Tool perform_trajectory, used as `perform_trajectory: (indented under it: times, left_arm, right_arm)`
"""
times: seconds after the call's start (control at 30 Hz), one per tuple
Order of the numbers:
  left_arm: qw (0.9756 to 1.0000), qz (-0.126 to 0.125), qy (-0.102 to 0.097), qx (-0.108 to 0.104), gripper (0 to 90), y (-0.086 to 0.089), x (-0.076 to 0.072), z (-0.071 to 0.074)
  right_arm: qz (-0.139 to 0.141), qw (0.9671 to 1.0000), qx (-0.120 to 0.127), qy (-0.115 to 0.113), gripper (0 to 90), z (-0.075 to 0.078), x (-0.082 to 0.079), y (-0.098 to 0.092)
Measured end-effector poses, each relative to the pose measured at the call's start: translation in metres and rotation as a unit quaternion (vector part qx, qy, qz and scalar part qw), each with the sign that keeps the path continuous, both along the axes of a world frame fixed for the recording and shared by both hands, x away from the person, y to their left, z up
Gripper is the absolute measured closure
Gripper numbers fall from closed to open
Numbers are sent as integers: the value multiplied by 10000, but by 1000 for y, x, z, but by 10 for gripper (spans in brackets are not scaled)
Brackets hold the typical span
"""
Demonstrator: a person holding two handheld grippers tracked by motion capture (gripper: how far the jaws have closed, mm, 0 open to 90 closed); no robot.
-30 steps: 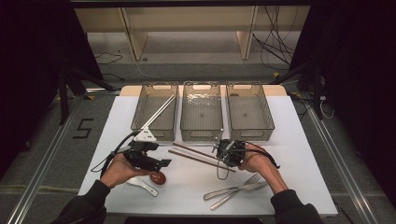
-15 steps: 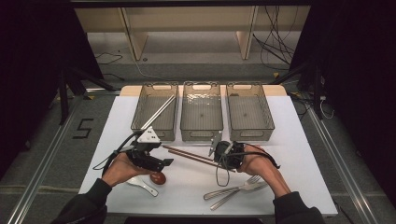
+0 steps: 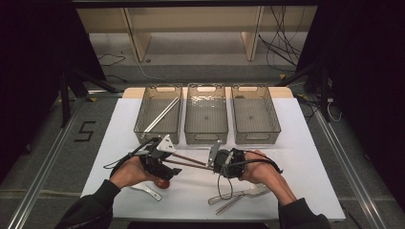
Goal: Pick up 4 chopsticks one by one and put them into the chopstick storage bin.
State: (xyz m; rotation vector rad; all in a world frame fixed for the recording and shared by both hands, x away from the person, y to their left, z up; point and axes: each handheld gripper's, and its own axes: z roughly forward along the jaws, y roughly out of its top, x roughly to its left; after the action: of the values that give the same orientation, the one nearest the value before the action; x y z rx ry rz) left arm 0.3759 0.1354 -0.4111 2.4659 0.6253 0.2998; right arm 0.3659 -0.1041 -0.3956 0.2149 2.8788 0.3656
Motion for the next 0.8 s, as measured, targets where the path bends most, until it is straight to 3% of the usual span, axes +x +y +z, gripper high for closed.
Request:
perform_trajectory:
  times: [0.2,0.8]
  left_arm:
    - [9997,-97,160,172,420,0,0,2]
    - [9959,-695,199,547,696,-4,-6,0]
  right_arm:
    - [136,9999,14,-4,868,3,-4,2]
    - [419,9991,21,-57,868,5,-11,6]
